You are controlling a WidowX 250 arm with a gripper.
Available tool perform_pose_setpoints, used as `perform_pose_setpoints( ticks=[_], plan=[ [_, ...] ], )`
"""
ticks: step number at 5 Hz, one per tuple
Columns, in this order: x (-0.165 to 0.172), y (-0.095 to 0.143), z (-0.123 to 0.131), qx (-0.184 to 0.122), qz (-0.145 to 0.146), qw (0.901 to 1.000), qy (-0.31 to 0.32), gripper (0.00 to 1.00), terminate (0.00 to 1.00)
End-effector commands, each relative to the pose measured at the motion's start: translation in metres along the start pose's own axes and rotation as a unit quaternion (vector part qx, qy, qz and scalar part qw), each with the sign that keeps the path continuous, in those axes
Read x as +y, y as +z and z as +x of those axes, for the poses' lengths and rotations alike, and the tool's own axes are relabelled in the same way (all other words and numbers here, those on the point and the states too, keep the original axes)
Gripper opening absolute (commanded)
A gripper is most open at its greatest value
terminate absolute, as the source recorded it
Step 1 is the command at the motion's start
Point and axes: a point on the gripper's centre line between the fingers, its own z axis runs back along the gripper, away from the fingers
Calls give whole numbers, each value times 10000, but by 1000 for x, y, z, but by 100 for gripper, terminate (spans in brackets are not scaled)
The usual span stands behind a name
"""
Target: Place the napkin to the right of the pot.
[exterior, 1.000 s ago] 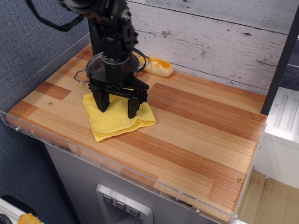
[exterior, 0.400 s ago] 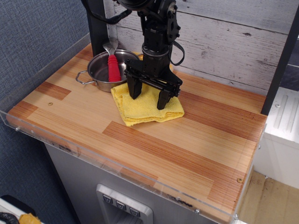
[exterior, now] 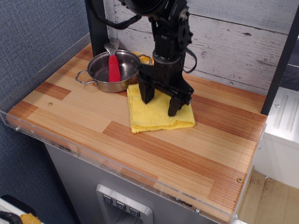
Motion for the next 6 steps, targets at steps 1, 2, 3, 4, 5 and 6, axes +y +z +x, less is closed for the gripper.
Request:
perform_pose_setpoints(
  ticks=[1,2,3,4,5,6],
  plan=[
    [0,105,11,-1293,287,9909,-232,100,0],
    [0,130,6,-1518,376,9875,-193,100,0],
    [3,119,-5,-1387,418,9891,-257,100,0],
    [3,119,-5,-1387,418,9891,-257,100,0],
    [3,119,-5,-1387,418,9891,-257,100,0],
    [3,119,-5,-1387,418,9891,-257,100,100]
  ],
)
